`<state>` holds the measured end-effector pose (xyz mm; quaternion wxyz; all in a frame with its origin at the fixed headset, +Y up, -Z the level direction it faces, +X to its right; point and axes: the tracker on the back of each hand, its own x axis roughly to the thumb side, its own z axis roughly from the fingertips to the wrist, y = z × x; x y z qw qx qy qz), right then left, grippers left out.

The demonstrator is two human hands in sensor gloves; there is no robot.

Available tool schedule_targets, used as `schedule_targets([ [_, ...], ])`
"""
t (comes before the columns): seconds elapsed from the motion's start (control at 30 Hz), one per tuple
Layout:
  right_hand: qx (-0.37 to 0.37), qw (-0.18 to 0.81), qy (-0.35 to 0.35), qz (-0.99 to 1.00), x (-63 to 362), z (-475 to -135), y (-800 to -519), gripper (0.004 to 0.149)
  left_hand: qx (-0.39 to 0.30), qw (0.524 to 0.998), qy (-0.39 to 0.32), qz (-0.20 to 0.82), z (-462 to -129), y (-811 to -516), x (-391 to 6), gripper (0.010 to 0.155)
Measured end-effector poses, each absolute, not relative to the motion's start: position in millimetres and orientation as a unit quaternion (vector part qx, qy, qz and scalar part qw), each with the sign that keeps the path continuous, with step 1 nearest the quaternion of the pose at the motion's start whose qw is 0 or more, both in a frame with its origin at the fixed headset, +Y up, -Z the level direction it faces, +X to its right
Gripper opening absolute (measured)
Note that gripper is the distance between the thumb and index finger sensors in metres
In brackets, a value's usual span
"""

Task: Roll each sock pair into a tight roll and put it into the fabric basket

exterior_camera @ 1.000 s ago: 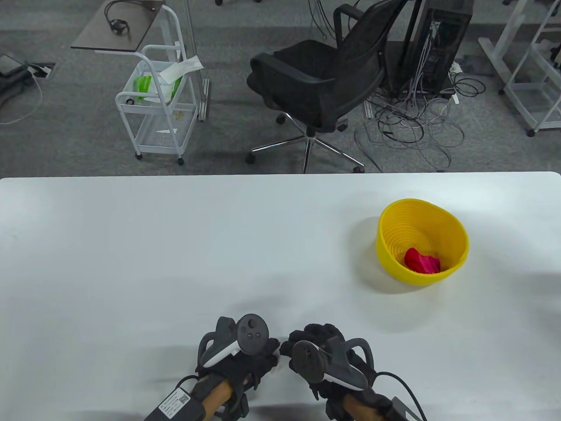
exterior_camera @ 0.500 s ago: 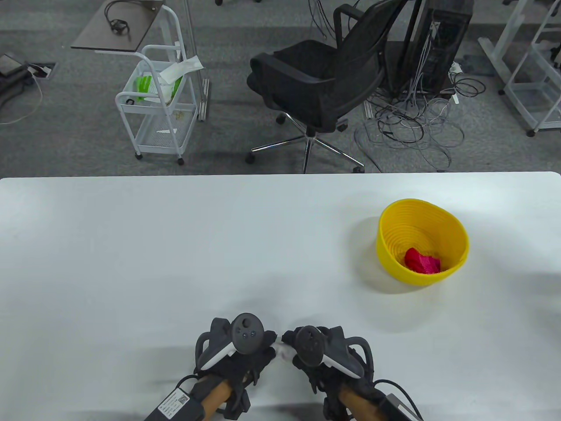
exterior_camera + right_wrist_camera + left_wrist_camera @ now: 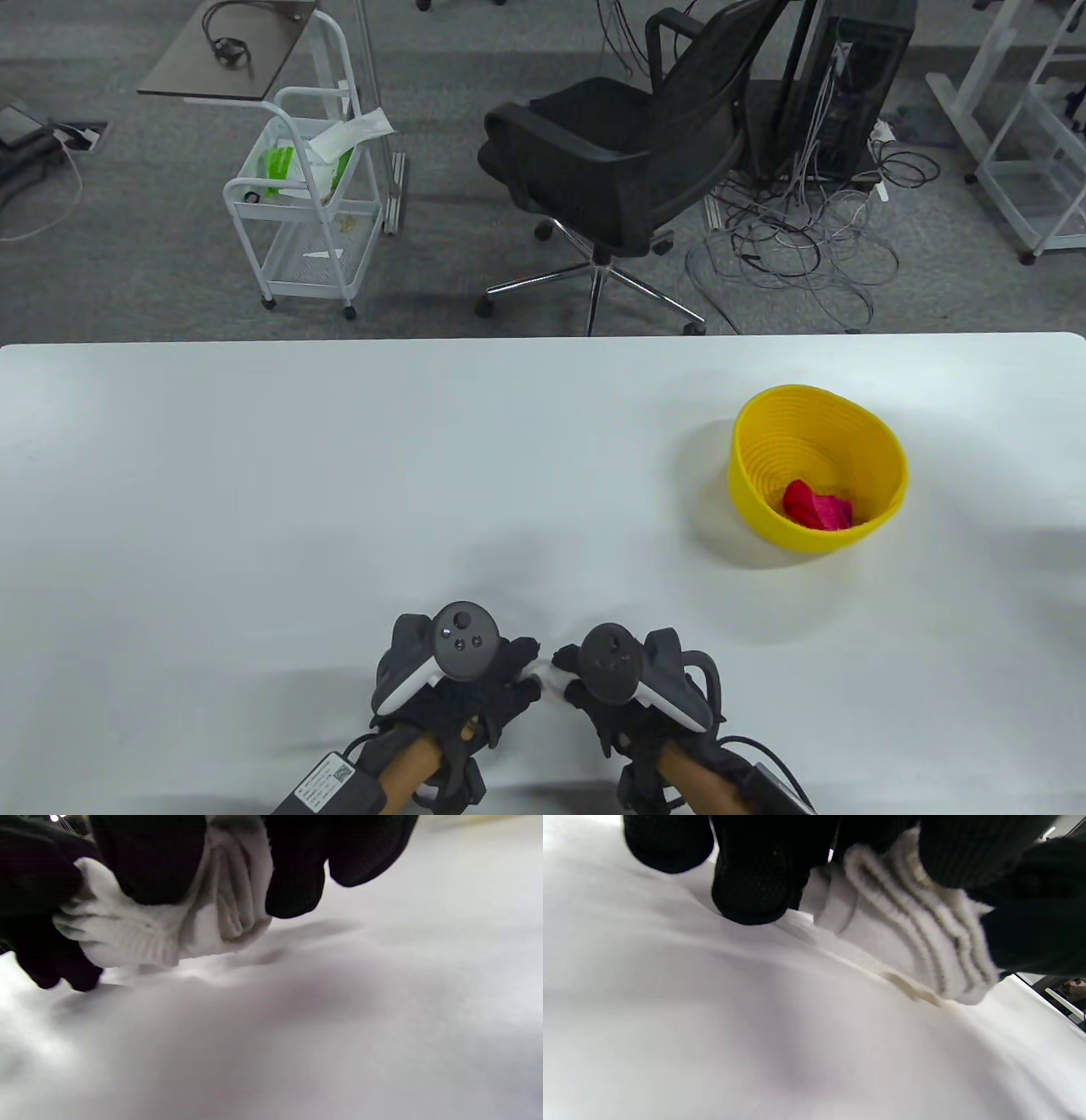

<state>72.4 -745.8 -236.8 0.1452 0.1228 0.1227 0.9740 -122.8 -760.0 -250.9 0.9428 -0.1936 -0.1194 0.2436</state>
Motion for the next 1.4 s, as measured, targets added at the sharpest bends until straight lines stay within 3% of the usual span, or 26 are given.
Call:
schedule_targets([
  [0.23,0.140,0.218,0.106,0.960,79.6,-234.2,-730.8,0.050,-0.220,0.908,-0.101,0.342,-253.0,-760.0,-135.9,0.072],
  [0.37,0.134,0.230,0.109,0.958,82.4,-234.3,-733.4,0.051,-0.265,0.853,-0.073,0.443,-255.1,-766.0,-141.1,0.063],
  [0.47,0.134,0.216,0.107,0.961,80.9,-233.0,-735.2,0.056,-0.258,0.852,-0.053,0.453,-255.7,-765.6,-142.5,0.059],
  [0.6,0.141,0.201,0.057,0.968,80.1,-228.1,-725.9,0.059,-0.198,0.884,-0.039,0.421,-254.8,-756.8,-143.1,0.057],
  [0.83,0.152,0.117,0.032,0.981,65.2,-220.7,-727.5,0.065,-0.140,0.926,-0.060,0.347,-248.4,-746.6,-130.3,0.057],
  [0.97,0.127,0.118,0.030,0.984,62.8,-222.3,-730.8,0.050,-0.133,0.936,-0.077,0.318,-245.4,-745.0,-123.1,0.056],
  [1.1,0.108,0.121,0.037,0.986,64.8,-226.4,-731.0,0.044,-0.130,0.946,-0.094,0.281,-243.8,-744.3,-118.0,0.053],
  [1.27,0.050,0.130,0.034,0.990,77.6,-233.8,-726.8,0.042,-0.111,0.958,-0.108,0.243,-242.1,-740.2,-112.6,0.049],
  [1.4,0.064,0.170,0.064,0.981,76.2,-232.2,-728.6,0.043,-0.088,0.965,-0.113,0.218,-239.0,-737.3,-108.8,0.049],
])
